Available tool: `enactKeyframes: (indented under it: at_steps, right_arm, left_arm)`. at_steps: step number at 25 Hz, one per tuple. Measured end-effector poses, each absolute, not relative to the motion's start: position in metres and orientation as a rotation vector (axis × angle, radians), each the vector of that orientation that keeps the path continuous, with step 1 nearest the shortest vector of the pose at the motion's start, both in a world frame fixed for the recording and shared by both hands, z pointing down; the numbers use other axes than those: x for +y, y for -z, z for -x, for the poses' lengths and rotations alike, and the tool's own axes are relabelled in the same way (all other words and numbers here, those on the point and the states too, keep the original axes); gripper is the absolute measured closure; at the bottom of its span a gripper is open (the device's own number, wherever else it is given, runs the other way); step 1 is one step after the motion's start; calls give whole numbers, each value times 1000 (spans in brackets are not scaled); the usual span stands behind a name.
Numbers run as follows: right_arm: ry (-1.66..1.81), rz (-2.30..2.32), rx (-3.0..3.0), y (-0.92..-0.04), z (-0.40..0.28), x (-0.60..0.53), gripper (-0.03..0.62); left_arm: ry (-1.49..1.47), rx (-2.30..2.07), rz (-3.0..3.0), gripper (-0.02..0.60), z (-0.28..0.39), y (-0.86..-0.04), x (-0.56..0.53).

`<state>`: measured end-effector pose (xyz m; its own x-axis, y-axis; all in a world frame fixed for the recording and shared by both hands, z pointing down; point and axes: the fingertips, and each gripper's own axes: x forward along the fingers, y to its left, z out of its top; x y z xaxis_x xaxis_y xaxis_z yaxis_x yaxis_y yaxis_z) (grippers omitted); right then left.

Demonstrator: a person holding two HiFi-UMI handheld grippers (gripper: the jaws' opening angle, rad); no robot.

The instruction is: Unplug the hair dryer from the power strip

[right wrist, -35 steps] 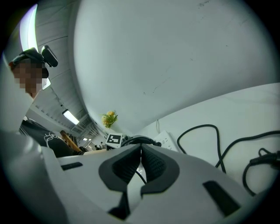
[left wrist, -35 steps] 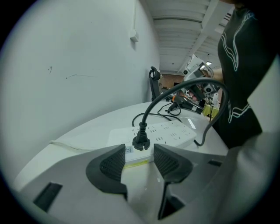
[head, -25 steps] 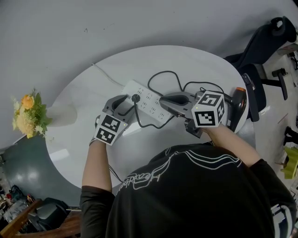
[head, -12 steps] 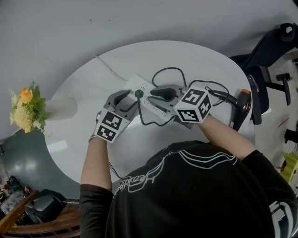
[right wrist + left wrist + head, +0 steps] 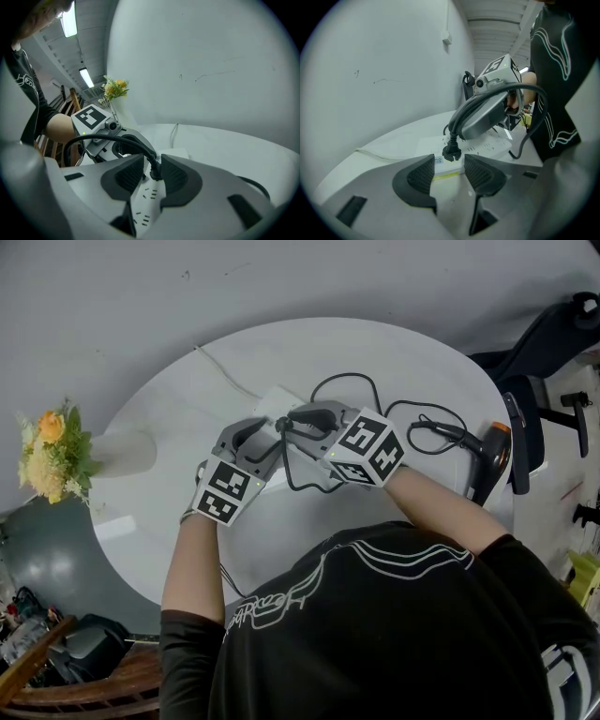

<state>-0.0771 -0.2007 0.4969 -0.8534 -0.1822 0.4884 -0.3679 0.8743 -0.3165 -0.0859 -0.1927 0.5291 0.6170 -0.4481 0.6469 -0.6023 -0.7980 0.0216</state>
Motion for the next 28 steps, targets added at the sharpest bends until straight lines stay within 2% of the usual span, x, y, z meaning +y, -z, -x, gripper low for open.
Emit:
enactKeyframes:
  at_steps: [28]
  right_arm:
    - [-465, -496, -2545, -503, 87, -206, 563]
  left_arm:
    - [-948, -876, -2591, 390, 87, -529, -194]
